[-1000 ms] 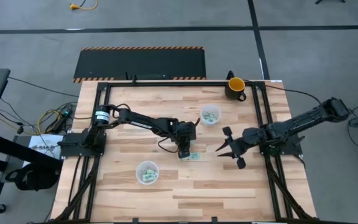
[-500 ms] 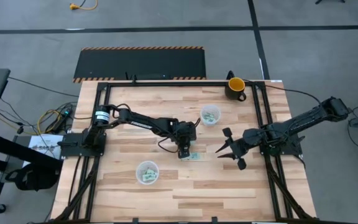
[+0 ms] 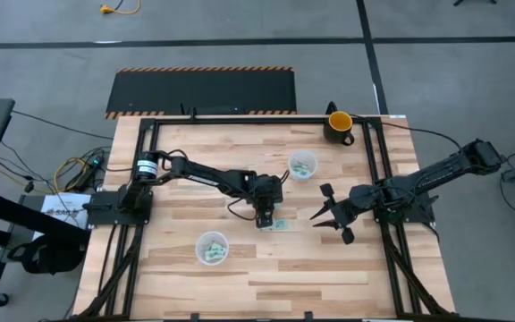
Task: Pick and place Stevia / Truvia into bins
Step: Put the stevia packet into the bottom transparent container
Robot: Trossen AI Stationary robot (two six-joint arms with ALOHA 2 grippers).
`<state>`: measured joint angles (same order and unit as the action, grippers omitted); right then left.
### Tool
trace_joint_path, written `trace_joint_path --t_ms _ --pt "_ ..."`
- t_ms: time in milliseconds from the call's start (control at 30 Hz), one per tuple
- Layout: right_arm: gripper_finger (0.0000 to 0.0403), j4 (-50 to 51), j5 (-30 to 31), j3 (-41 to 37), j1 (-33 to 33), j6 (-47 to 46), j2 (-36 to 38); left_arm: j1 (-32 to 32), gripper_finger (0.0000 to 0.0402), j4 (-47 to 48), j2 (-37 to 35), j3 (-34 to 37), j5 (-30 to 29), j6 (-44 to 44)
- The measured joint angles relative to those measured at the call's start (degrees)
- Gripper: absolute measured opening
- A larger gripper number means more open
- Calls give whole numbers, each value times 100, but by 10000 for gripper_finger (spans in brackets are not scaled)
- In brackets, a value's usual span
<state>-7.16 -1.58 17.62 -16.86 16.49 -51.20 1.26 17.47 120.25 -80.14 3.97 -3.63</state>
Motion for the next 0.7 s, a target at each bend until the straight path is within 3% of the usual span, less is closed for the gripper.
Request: trace_joint_path --t_ms 200,700 --pt "93 0 0 1 0 -2 0 -114 19 9 0 0 -185 119" --pt "93 2 0 1 0 -7 0 -233 127 68 -2 0 -746 102"
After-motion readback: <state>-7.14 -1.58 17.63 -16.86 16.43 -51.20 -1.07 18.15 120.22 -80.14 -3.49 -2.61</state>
